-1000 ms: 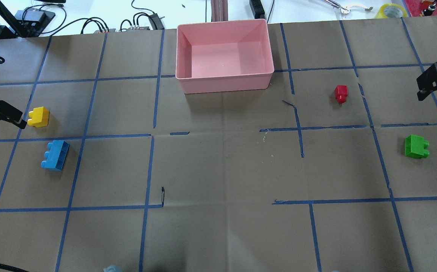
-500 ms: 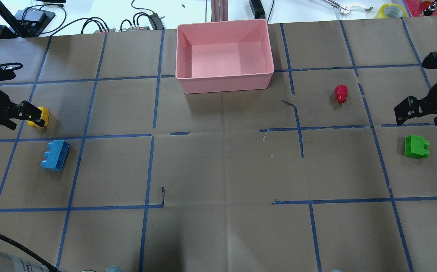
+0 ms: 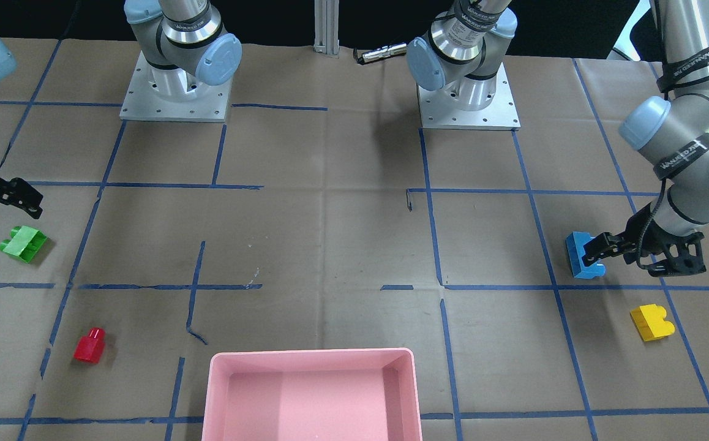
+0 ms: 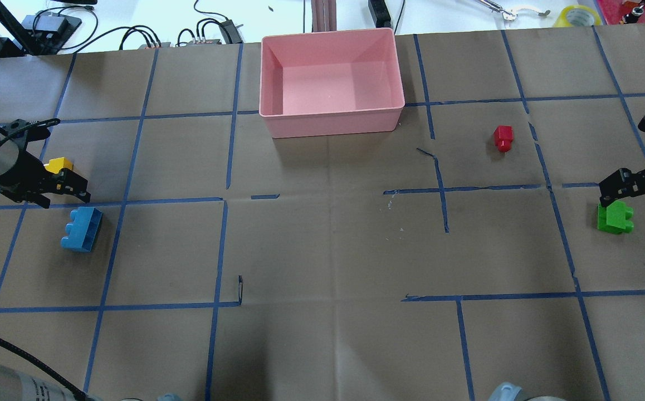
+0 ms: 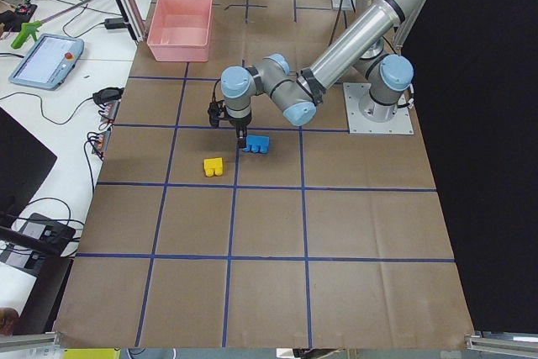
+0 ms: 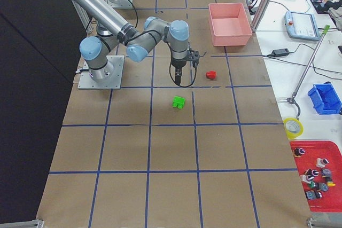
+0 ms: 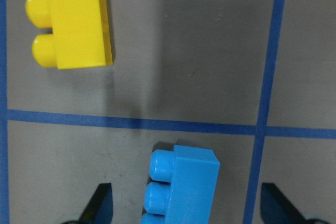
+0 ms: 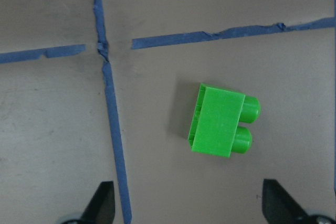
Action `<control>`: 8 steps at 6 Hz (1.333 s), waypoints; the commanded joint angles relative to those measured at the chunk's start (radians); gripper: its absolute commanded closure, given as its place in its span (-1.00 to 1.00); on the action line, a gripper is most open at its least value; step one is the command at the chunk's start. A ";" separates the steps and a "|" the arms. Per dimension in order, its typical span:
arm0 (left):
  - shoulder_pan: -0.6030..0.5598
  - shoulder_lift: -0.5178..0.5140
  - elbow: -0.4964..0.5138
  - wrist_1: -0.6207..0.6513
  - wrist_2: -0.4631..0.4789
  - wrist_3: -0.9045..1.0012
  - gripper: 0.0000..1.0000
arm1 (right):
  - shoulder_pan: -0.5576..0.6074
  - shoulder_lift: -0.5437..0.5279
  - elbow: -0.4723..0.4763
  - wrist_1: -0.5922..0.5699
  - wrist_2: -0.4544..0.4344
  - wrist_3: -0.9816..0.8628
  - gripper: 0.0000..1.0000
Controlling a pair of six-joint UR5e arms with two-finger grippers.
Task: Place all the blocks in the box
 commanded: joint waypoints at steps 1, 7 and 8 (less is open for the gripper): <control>0.002 -0.015 -0.084 0.128 -0.001 0.025 -0.98 | -0.025 0.082 0.000 -0.171 0.000 -0.008 -0.99; 0.013 -0.035 -0.086 0.116 0.009 0.203 -0.97 | -0.028 0.176 0.010 -0.199 0.003 0.010 -0.98; 0.011 -0.037 -0.086 0.116 0.009 0.202 -0.95 | -0.028 0.187 0.010 -0.199 0.002 0.009 -0.98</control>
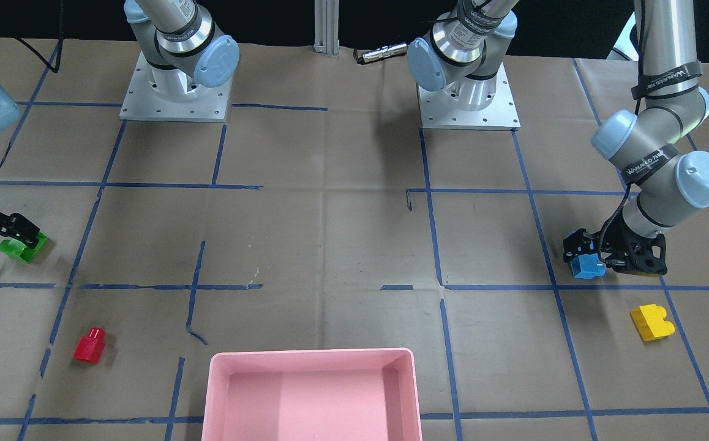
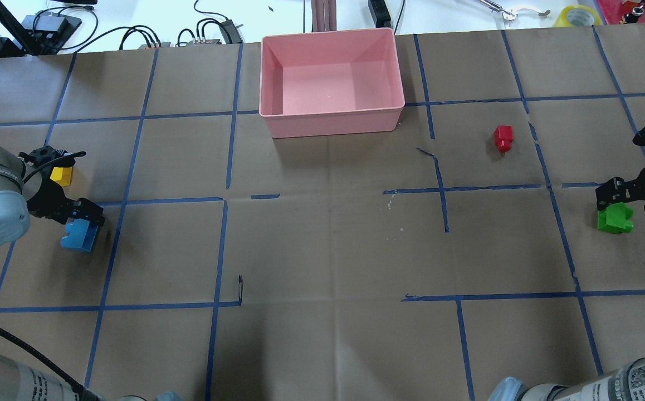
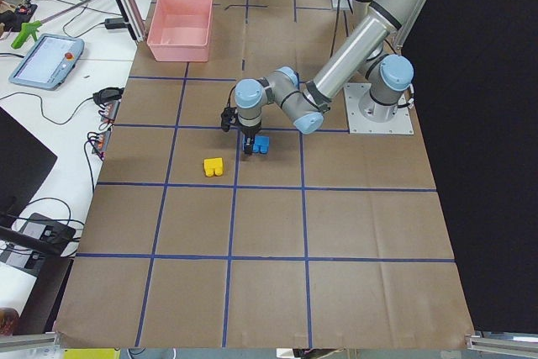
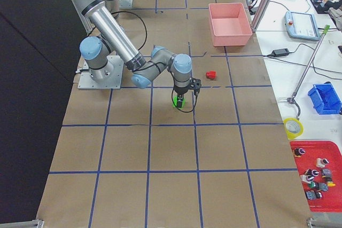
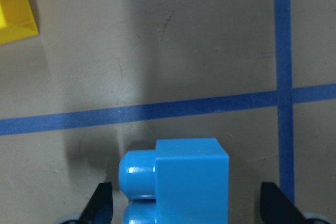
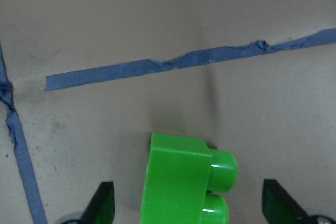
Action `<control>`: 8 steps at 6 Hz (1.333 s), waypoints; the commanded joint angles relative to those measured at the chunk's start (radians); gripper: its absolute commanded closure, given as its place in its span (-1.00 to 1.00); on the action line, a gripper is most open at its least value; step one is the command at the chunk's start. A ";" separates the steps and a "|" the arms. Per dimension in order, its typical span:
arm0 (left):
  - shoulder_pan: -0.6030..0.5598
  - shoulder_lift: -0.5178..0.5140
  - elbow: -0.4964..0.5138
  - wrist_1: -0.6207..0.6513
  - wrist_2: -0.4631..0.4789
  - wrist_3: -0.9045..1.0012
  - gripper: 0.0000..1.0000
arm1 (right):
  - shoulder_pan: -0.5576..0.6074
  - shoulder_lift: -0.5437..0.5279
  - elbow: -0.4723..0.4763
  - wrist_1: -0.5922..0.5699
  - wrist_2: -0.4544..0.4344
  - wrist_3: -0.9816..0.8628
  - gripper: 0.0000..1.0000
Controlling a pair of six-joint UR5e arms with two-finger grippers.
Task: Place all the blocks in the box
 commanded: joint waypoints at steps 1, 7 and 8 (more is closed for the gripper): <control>0.000 -0.004 0.000 0.000 0.002 -0.001 -0.80 | 0.000 0.012 0.005 -0.003 -0.003 -0.004 -0.98; -0.003 0.012 0.033 -0.005 0.003 -0.006 0.96 | -0.026 0.034 0.014 -0.022 -0.012 -0.008 -0.90; -0.011 0.051 0.131 -0.145 0.005 -0.010 0.98 | -0.026 0.029 0.021 -0.019 -0.013 -0.008 -0.80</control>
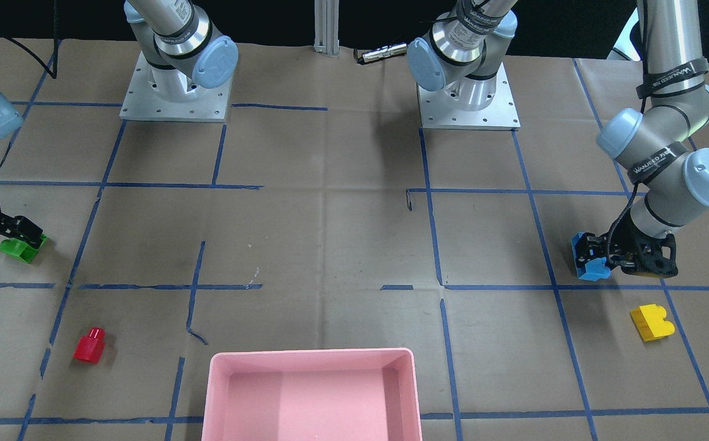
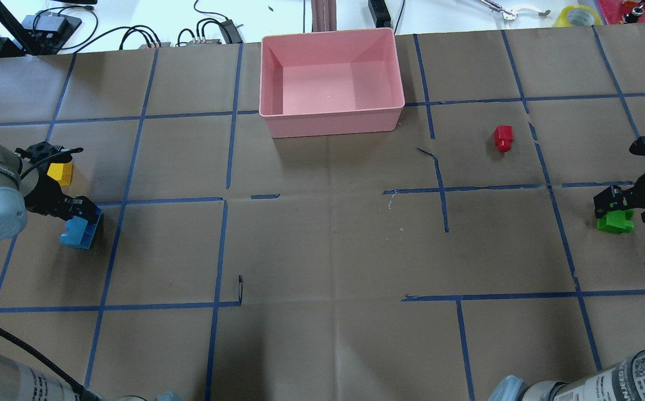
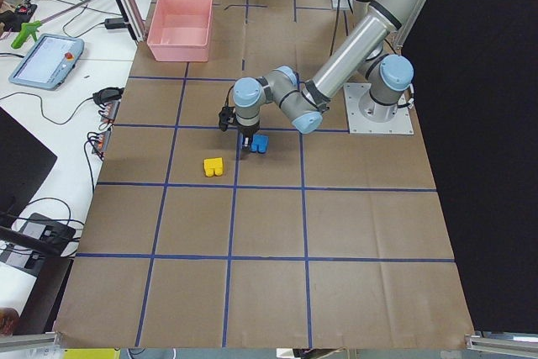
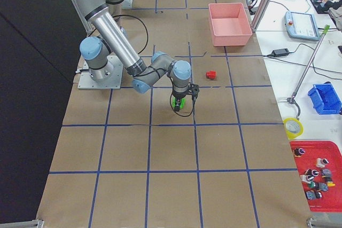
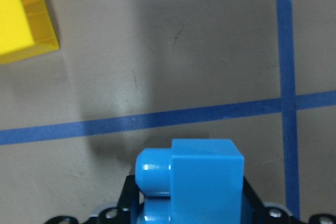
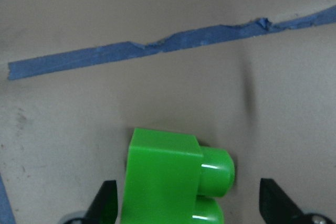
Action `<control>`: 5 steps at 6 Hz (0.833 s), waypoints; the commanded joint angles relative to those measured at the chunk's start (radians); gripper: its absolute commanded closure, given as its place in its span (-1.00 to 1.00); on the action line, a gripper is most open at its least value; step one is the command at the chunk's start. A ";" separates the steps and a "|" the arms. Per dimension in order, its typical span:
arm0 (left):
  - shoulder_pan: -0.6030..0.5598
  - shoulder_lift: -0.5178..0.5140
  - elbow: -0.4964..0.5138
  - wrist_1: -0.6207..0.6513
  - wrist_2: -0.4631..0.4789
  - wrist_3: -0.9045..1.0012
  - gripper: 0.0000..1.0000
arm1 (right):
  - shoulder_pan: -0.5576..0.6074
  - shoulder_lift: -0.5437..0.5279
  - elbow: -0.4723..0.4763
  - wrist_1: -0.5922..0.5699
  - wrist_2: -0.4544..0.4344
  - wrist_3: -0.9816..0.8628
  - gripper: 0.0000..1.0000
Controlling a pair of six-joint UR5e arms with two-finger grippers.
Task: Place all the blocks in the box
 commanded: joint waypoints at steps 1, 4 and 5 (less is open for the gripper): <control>-0.007 0.040 0.247 -0.322 0.002 -0.008 0.99 | -0.002 -0.006 0.009 0.004 0.000 0.000 -0.80; -0.196 0.016 0.601 -0.568 -0.008 -0.205 0.99 | -0.002 0.000 -0.006 0.007 -0.001 -0.005 -0.83; -0.310 -0.021 0.635 -0.521 -0.012 -0.414 0.99 | -0.002 0.002 -0.015 0.007 0.000 -0.005 -0.84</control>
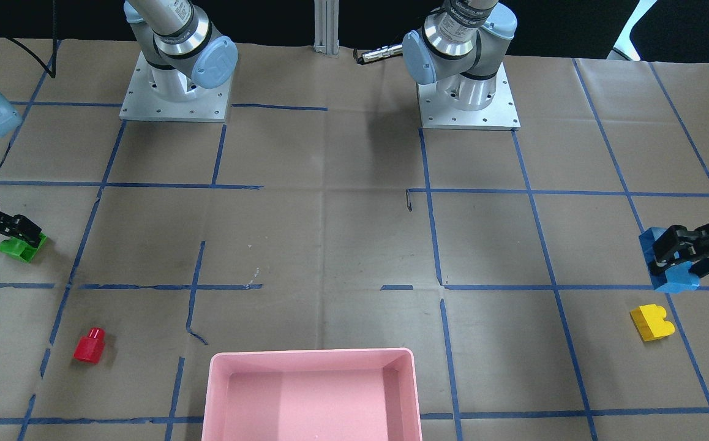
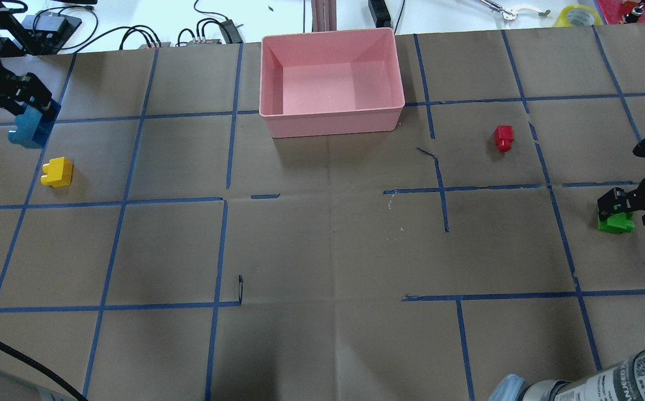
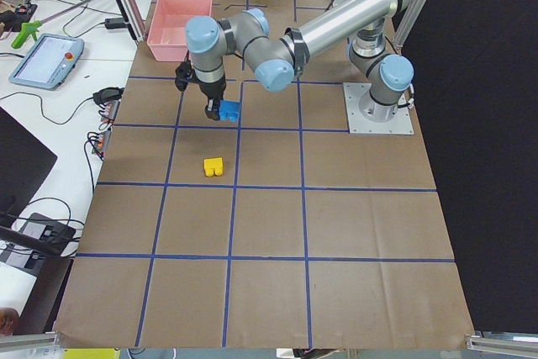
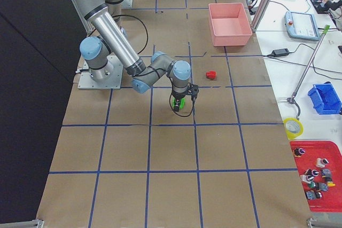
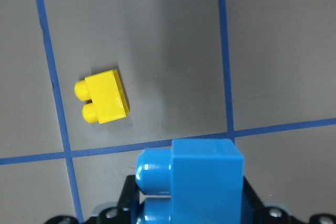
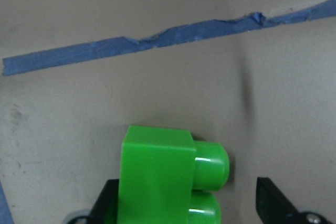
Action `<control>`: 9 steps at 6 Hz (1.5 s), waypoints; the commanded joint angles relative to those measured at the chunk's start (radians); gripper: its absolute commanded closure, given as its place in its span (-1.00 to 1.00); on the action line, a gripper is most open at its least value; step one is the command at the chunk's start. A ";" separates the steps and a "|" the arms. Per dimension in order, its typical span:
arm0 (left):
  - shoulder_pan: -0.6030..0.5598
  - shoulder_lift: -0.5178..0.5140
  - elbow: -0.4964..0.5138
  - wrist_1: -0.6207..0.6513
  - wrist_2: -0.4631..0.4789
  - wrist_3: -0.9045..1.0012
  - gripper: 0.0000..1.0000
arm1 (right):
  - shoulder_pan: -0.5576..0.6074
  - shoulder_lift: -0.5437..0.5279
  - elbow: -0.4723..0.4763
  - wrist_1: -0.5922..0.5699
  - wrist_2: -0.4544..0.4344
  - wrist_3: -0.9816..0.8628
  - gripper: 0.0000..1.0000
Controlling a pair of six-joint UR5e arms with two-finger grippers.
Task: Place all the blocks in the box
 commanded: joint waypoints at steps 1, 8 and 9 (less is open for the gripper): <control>-0.202 -0.081 0.134 0.029 0.009 -0.283 0.99 | 0.000 0.001 -0.005 0.000 0.001 -0.001 -0.84; -0.591 -0.466 0.462 0.127 0.011 -0.904 0.95 | 0.008 -0.018 -0.064 0.044 0.003 0.002 0.51; -0.591 -0.503 0.456 0.188 0.011 -0.897 0.95 | 0.009 -0.037 -0.110 0.139 0.003 0.001 0.64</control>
